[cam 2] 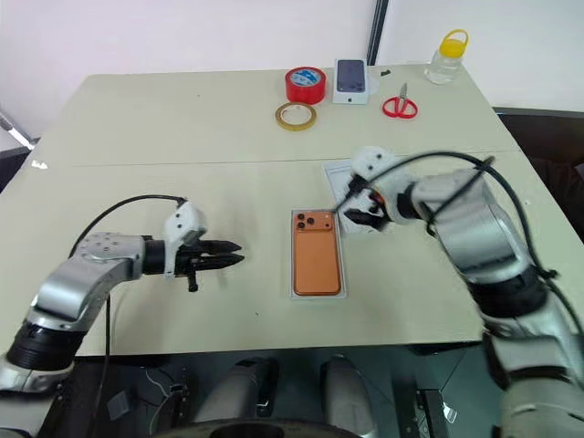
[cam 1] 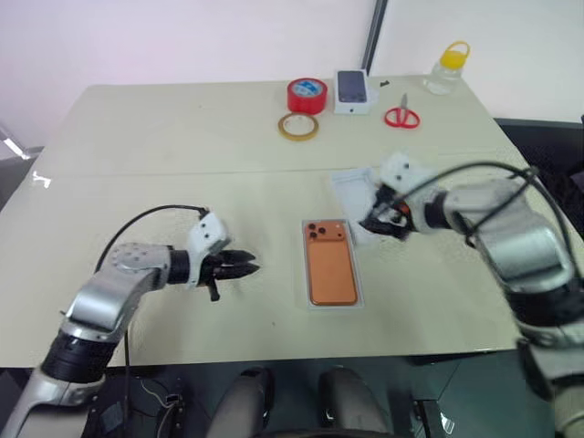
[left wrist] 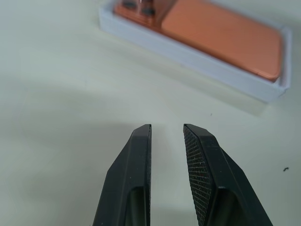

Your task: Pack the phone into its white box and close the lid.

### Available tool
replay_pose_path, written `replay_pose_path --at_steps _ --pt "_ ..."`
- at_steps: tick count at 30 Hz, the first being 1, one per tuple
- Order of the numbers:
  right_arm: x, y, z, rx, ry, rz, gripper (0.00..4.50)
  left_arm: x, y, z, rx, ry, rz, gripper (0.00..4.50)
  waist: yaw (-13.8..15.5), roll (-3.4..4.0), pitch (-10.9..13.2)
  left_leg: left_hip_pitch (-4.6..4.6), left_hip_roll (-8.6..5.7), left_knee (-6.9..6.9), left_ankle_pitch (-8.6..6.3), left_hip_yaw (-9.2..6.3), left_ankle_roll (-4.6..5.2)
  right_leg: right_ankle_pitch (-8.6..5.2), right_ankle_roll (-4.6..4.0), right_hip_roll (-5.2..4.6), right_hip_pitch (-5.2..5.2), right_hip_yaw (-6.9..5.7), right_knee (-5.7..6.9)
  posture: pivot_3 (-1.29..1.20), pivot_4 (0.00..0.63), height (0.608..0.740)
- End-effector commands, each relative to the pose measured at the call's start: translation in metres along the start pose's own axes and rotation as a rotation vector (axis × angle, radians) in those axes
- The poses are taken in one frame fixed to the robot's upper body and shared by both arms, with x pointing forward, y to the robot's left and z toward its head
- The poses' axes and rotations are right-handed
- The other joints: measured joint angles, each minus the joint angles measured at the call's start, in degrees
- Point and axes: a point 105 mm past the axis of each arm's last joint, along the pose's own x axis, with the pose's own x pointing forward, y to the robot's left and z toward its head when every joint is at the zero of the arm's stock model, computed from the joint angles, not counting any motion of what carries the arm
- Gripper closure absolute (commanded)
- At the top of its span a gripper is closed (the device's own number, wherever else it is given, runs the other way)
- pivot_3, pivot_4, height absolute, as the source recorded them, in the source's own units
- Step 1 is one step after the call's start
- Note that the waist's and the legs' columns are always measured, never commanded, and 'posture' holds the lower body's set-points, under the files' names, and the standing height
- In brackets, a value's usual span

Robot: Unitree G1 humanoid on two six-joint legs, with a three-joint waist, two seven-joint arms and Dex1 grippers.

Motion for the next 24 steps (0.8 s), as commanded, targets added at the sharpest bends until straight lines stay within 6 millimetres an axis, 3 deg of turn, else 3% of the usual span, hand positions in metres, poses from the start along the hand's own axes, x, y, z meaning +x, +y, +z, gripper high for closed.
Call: replay_pose_path --at_steps 1,5,15,18,23,24 --pt "0.01 -0.014 0.006 0.239 0.038 -0.075 1.08 -0.011 0.009 0.014 0.089 -0.067 0.043 3.38 0.1 0.01 0.0 0.0 -0.02 0.0 0.0 0.0 0.0 0.0 0.0 -0.01 0.0 0.01 0.0 0.0 0.15 0.74" --pt "0.029 -0.025 0.002 0.383 0.102 -0.14 1.08 -0.011 0.011 0.019 0.133 -0.109 0.048 3.38 0.3 0.01 0.0 -0.04 -0.11 0.0 -0.01 0.0 0.01 0.0 0.0 -0.08 -0.01 -0.01 -0.04 0.0 0.15 0.74" --pt "0.052 -0.024 0.004 0.36 0.147 -0.162 1.08 -0.008 -0.002 0.022 0.176 -0.143 -0.009 3.38 -1.4 0.04 0.0 -0.04 -0.05 -0.03 0.02 0.07 -0.02 0.0 0.0 -0.02 -0.17 0.07 0.16 0.0 0.15 0.74" --pt "0.056 -0.025 0.001 0.369 0.156 -0.175 1.82 -0.007 -0.002 0.02 0.175 -0.139 -0.01 3.38 -1.7 0.04 0.0 -0.04 -0.05 -0.03 0.02 0.07 -0.02 0.0 0.0 -0.02 -0.16 0.07 0.18 0.0 0.15 0.74" --pt "0.056 -0.023 0.0 0.379 0.161 -0.169 4.29 -0.007 -0.002 0.02 0.177 -0.135 -0.015 3.38 -1.7 0.04 0.0 -0.04 -0.05 -0.02 0.02 0.07 -0.02 0.0 0.0 -0.01 -0.17 0.07 0.2 0.0 0.15 0.74" --pt "0.056 -0.023 0.0 0.38 0.161 -0.169 4.47 -0.007 -0.002 0.019 0.178 -0.134 -0.015 3.38 -1.7 0.04 0.0 -0.04 -0.05 -0.02 0.02 0.07 -0.02 0.0 0.0 -0.01 -0.17 0.07 0.2 0.0 0.15 0.74"
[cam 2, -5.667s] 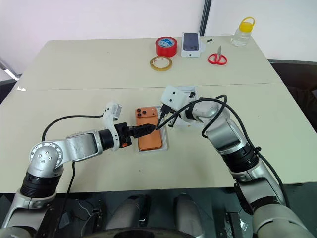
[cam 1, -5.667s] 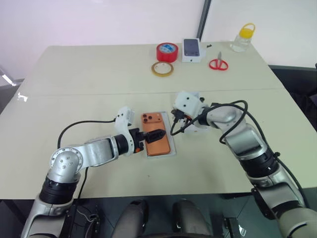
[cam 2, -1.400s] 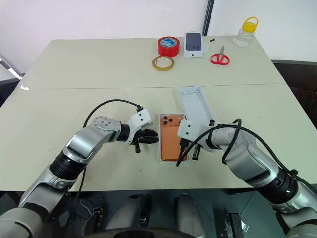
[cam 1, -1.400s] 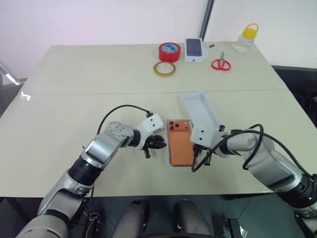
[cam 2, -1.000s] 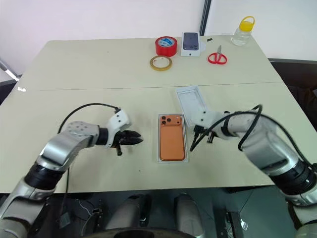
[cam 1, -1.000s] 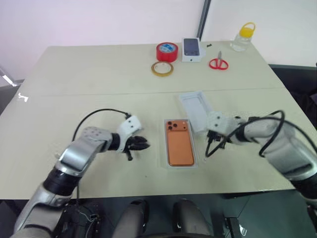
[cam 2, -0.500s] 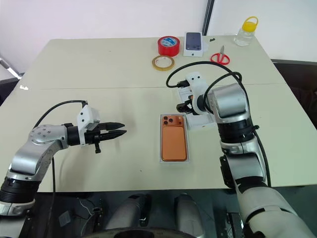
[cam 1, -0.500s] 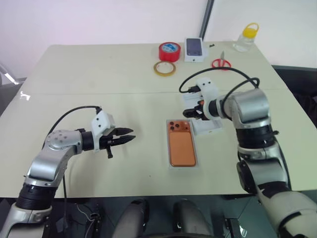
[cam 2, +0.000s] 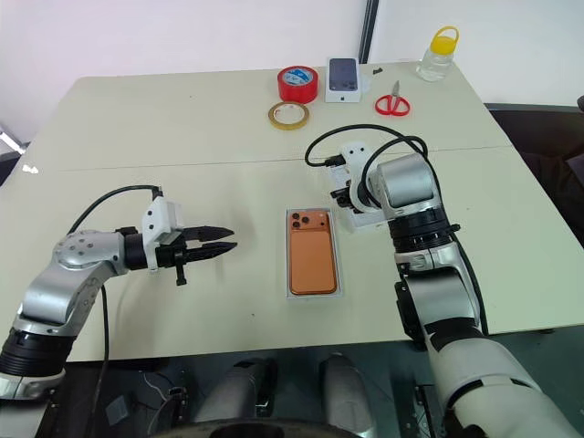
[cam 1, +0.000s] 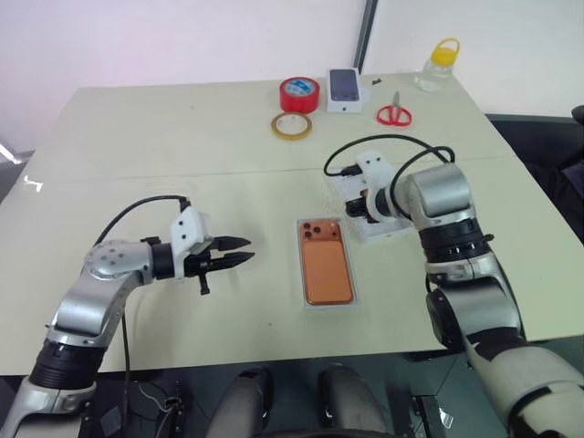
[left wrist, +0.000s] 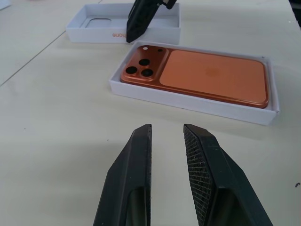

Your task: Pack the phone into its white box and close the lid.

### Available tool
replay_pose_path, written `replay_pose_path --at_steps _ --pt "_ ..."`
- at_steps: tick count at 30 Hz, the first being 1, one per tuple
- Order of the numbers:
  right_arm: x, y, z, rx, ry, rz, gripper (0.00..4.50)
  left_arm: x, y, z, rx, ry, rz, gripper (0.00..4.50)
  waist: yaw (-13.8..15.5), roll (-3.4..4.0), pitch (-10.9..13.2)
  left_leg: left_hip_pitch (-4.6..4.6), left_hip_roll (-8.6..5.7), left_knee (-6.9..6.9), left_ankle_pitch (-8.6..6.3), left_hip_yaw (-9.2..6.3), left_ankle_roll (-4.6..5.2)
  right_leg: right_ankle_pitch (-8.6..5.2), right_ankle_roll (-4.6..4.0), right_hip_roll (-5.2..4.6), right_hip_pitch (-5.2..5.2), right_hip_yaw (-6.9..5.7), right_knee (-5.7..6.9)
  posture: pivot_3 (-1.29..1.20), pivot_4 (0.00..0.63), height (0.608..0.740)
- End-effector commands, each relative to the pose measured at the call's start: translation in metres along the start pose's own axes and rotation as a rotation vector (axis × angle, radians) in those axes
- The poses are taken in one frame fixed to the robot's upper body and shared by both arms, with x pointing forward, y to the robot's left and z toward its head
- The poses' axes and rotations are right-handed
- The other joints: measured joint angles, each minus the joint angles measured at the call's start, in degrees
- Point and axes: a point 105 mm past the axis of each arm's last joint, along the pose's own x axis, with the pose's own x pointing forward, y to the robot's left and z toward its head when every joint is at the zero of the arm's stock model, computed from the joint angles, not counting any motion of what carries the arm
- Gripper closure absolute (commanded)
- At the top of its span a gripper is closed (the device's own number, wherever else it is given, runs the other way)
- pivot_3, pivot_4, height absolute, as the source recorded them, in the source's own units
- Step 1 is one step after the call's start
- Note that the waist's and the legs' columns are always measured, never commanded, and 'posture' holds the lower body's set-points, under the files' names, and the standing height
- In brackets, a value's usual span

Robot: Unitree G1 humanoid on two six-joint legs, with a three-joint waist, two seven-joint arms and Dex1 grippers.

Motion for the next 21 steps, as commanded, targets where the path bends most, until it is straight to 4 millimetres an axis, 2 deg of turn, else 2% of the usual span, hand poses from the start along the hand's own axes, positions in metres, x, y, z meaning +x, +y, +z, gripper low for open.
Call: replay_pose_path --at_steps 1,4,7,10,12,16,19,21 --pt "-0.009 0.004 0.014 -0.012 -0.051 0.01 4.47 0.0 -0.001 0.007 0.037 -0.018 -0.005 3.38 0.0 0.0 0.0 0.0 0.0 0.0 0.0 0.0 0.0 0.0 0.0 0.0 0.0 0.0 0.0 0.0 0.15 0.74" --pt "-0.018 0.003 0.019 0.01 -0.085 0.026 4.47 0.0 0.003 0.007 0.033 -0.025 0.013 3.38 0.0 0.01 0.0 0.0 0.0 0.0 0.0 0.0 0.0 0.0 0.0 0.0 -0.01 0.0 0.0 0.0 0.15 0.74" --pt "-0.039 0.003 0.032 0.053 -0.173 0.098 4.47 -0.001 0.009 0.006 0.025 -0.028 0.059 3.38 0.0 0.02 0.0 0.0 0.0 0.0 0.0 0.0 0.0 0.0 0.0 0.0 -0.01 0.0 0.0 0.0 0.15 0.74" --pt "-0.075 0.027 0.05 0.192 -0.332 0.444 4.47 -0.005 0.019 0.005 0.004 -0.036 0.129 3.38 0.1 0.04 0.0 -0.01 0.0 -0.02 -0.01 -0.01 0.01 0.0 0.0 0.0 -0.01 0.0 0.0 0.0 0.15 0.74" --pt "-0.09 0.042 0.053 0.246 -0.393 0.65 4.47 -0.007 0.025 0.004 -0.007 -0.044 0.164 3.38 0.0 0.04 0.0 -0.01 0.01 -0.02 -0.01 0.0 0.02 0.0 0.0 0.02 -0.01 0.0 0.0 0.0 0.15 0.74" --pt "-0.105 0.074 0.041 0.312 -0.408 0.966 4.47 -0.011 0.04 0.004 -0.02 -0.06 0.244 3.38 0.1 0.04 0.0 0.01 0.04 -0.01 -0.18 -0.01 0.31 0.0 0.0 0.03 0.04 -0.01 0.0 0.0 0.15 0.74" --pt "-0.1 0.102 0.022 0.396 -0.35 1.059 4.47 -0.01 0.048 0.007 -0.032 -0.085 0.273 3.38 0.0 0.04 0.0 0.02 0.04 0.01 -0.18 0.0 0.31 0.0 0.0 0.01 0.05 0.01 -0.01 0.0 0.15 0.74" --pt "-0.095 0.123 0.004 0.526 -0.279 1.081 4.47 -0.008 0.049 0.011 -0.028 -0.098 0.273 3.38 -0.1 0.03 0.0 0.01 0.06 0.0 -0.1 -0.01 0.19 0.0 0.0 0.0 0.05 0.0 -0.02 0.0 0.15 0.74"
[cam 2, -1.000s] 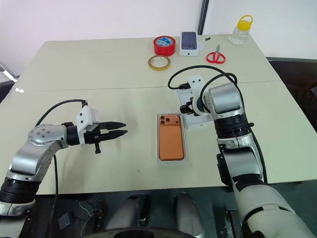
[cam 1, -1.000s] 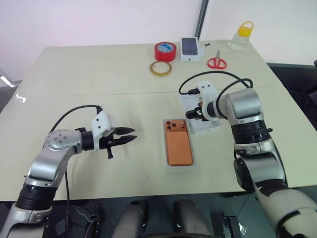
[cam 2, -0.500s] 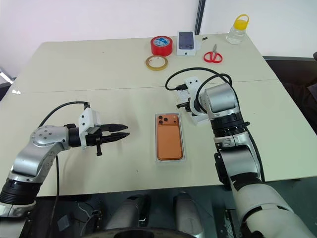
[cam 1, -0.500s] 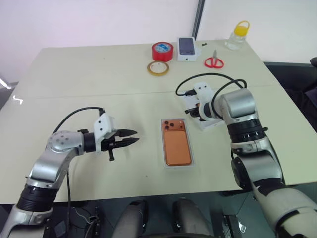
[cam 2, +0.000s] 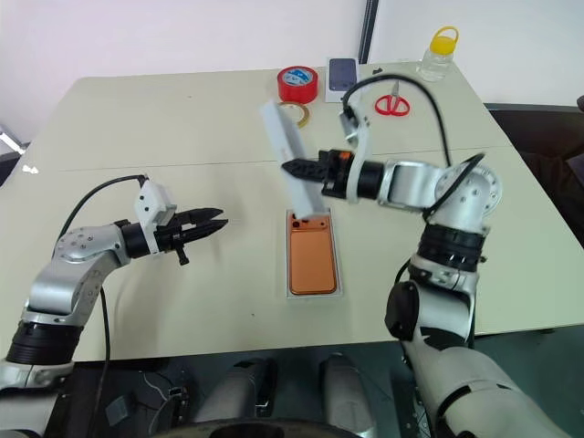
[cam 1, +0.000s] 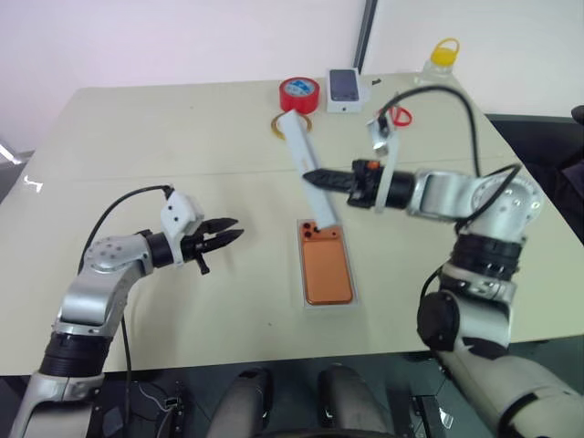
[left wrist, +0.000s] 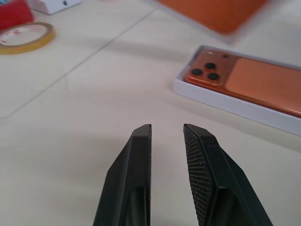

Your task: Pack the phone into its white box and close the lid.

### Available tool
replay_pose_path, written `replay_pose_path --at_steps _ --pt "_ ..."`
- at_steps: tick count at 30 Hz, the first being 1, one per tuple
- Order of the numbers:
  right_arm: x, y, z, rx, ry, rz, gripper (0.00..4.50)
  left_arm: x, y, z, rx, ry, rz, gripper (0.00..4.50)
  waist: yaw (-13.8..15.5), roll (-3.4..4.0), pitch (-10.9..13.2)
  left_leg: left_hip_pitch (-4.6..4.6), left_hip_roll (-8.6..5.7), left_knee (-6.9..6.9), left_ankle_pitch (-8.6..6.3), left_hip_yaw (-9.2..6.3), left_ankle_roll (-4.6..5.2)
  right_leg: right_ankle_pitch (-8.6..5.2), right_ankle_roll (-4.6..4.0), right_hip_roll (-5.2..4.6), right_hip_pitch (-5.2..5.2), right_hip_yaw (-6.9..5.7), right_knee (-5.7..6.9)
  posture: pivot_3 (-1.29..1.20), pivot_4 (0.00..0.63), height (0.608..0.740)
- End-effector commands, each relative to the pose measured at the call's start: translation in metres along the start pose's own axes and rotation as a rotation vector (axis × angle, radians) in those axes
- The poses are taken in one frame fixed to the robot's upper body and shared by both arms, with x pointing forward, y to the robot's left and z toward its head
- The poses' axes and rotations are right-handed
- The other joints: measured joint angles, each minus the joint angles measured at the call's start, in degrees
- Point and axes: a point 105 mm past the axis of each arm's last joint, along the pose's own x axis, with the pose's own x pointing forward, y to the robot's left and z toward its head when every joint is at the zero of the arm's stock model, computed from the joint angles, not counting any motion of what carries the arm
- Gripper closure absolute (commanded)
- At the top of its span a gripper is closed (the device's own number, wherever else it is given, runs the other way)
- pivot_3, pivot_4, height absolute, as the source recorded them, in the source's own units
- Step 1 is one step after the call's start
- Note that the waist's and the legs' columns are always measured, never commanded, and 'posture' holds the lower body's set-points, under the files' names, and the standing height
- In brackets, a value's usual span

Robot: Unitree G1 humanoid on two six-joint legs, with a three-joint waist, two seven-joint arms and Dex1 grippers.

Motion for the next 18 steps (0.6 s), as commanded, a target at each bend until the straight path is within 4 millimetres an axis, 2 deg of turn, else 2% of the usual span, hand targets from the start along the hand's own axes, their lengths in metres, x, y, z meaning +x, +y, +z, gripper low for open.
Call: replay_pose_path --at_steps 1,5,9,14,17,18 --pt "0.014 0.022 -0.025 0.152 -0.018 0.05 4.47 -0.001 0.006 0.015 0.043 -0.046 0.022 3.38 -0.1 0.0 0.0 -0.01 0.0 0.01 0.07 0.02 -0.13 0.0 0.0 -0.01 0.01 -0.01 -0.01 0.0 0.15 0.74" --pt "0.028 0.024 -0.047 0.268 -0.071 -0.023 4.47 -0.002 0.003 0.019 0.036 -0.058 -0.008 3.38 -0.9 0.04 0.0 0.01 -0.01 0.06 0.05 0.07 -0.07 0.0 0.02 0.01 0.01 0.06 0.07 0.0 0.15 0.74" --pt "0.032 0.018 -0.062 0.379 -0.098 -0.113 4.47 -0.006 -0.009 0.017 0.02 -0.043 -0.083 3.38 -1.0 0.04 0.0 0.03 0.0 0.01 -0.09 0.01 0.18 0.0 0.02 0.06 -0.04 0.05 0.1 0.0 0.15 0.74" --pt "0.032 0.008 -0.065 0.471 -0.123 -0.209 4.47 -0.007 -0.012 0.012 0.027 -0.015 -0.106 3.38 -1.2 0.08 0.0 0.06 0.01 -0.02 -0.08 0.0 0.16 0.0 0.01 0.08 -0.05 0.06 0.11 0.0 0.15 0.74" --pt "0.026 0.003 -0.059 0.474 -0.148 -0.235 3.62 -0.003 -0.014 0.013 0.028 -0.017 -0.115 3.38 -1.2 0.08 0.0 0.07 0.0 -0.01 -0.09 0.0 0.17 0.0 0.01 0.08 -0.02 0.06 0.09 0.0 0.15 0.74" --pt "0.025 0.003 -0.057 0.459 -0.151 -0.232 3.18 -0.001 -0.015 0.013 0.03 -0.018 -0.121 3.38 -1.1 0.08 0.0 0.06 -0.01 -0.01 -0.09 0.01 0.17 0.0 0.01 0.07 -0.01 0.06 0.08 0.0 0.15 0.74"
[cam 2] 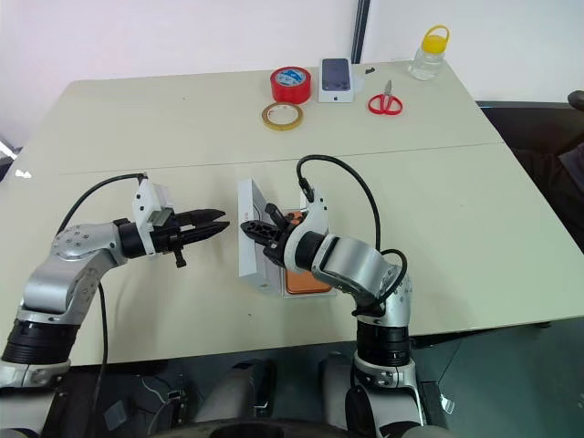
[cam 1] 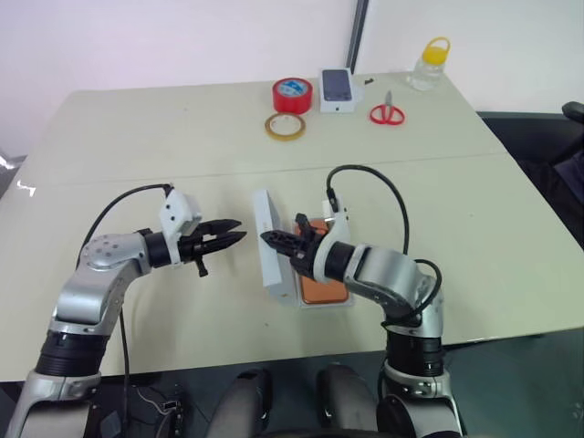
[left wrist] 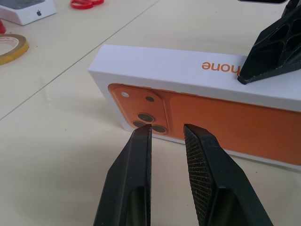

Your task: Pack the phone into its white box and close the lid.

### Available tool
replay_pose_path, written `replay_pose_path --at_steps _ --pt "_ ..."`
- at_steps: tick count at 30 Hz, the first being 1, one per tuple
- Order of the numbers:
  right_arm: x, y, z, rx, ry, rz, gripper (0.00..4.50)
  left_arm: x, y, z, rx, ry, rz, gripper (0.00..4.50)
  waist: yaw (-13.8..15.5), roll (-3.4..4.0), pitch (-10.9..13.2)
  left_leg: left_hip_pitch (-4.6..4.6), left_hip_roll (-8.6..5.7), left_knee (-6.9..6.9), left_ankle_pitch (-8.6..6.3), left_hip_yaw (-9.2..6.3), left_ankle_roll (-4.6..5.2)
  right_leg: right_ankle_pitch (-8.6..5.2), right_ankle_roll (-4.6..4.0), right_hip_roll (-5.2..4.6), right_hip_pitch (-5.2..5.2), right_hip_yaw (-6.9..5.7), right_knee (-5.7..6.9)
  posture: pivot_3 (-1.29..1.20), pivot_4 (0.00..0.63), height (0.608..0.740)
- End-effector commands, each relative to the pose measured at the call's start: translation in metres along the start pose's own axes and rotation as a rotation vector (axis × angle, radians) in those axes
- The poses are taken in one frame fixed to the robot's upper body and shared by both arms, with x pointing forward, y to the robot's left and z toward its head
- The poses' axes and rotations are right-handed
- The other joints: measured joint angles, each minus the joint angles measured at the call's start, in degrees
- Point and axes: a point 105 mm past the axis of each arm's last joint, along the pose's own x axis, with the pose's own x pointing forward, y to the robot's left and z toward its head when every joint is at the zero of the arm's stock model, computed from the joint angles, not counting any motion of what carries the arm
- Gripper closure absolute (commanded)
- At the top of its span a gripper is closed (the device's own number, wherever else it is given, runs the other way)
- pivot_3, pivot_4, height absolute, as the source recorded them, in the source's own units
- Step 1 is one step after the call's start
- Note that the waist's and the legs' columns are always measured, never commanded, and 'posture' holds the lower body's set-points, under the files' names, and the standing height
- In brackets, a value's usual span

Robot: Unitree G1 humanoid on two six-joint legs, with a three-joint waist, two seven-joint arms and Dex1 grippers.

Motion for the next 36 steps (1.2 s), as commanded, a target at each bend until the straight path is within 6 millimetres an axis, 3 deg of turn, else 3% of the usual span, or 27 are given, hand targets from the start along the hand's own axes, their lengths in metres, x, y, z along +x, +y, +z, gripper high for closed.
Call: replay_pose_path --at_steps 1,6,9,12,19,22,27,29,31,36 --pt "-0.009 0.011 0.012 -0.054 -0.038 0.048 2.64 0.009 -0.004 0.009 0.039 -0.019 -0.026 3.38 0.3 0.0 0.0 0.0 -0.01 0.01 0.0 0.0 0.0 0.0 0.0 0.0 0.01 0.0 -0.01 0.0 0.15 0.74" --pt "-0.02 0.014 0.03 -0.229 -0.034 0.051 0.16 0.032 -0.017 0.008 0.053 -0.027 -0.082 3.38 0.5 0.01 0.0 0.0 -0.01 0.01 -0.03 0.01 0.05 0.0 0.0 0.0 0.03 -0.01 -0.03 0.0 0.15 0.74" --pt "-0.039 0.011 0.058 -0.369 -0.055 -0.008 0.16 0.052 -0.029 0.01 0.062 -0.045 -0.129 3.38 0.8 0.02 0.0 -0.01 0.0 0.01 -0.03 0.03 0.06 0.0 0.0 -0.01 0.03 0.0 -0.04 0.0 0.15 0.74" --pt "-0.052 0.009 0.072 -0.476 -0.044 -0.067 0.16 0.062 -0.035 0.012 0.069 -0.055 -0.159 3.38 1.3 0.05 0.0 -0.02 -0.02 0.09 -0.08 0.08 0.14 0.0 0.0 -0.03 0.08 -0.01 -0.09 0.0 0.15 0.74" --pt "-0.083 -0.025 0.119 -0.92 -0.087 -0.436 0.16 0.08 -0.052 0.011 0.069 -0.057 -0.227 3.38 1.2 0.06 0.0 -0.03 0.03 0.08 -0.11 0.09 0.2 -0.01 0.01 0.0 0.15 -0.03 -0.17 0.0 0.15 0.74" --pt "-0.088 -0.031 0.125 -1.095 -0.077 -0.509 0.97 0.079 -0.052 0.015 0.043 -0.082 -0.219 3.38 1.2 0.06 0.0 -0.03 0.04 0.08 -0.11 0.09 0.2 -0.01 0.01 0.0 0.13 -0.03 -0.17 0.0 0.15 0.74" --pt "-0.091 -0.026 0.12 -1.445 0.013 -0.501 3.49 0.07 -0.04 0.024 0.008 -0.119 -0.147 3.38 1.4 0.05 0.0 -0.06 0.02 0.11 -0.12 0.06 0.2 -0.01 0.03 -0.02 0.12 -0.05 -0.19 0.0 0.15 0.74" --pt "-0.091 -0.022 0.112 -1.588 0.07 -0.46 4.45 0.062 -0.025 0.027 -0.007 -0.119 -0.08 3.38 1.4 0.05 0.0 -0.06 0.02 0.11 -0.12 0.06 0.2 -0.01 0.03 -0.02 0.11 -0.05 -0.19 0.0 0.15 0.74" --pt "-0.09 -0.023 0.107 -1.706 0.123 -0.451 4.45 0.052 -0.01 0.023 -0.004 -0.079 -0.012 3.38 1.3 0.04 0.0 -0.05 0.03 0.1 -0.12 0.05 0.2 -0.01 0.03 -0.01 0.1 -0.06 -0.19 0.0 0.15 0.74" --pt "-0.084 -0.035 0.098 -1.772 0.205 -0.449 4.45 0.046 0.015 -0.003 -0.016 0.113 0.097 3.38 1.9 0.03 0.0 -0.04 0.0 0.11 -0.12 0.05 0.19 -0.01 0.03 -0.03 0.12 -0.06 -0.21 0.0 0.15 0.74"
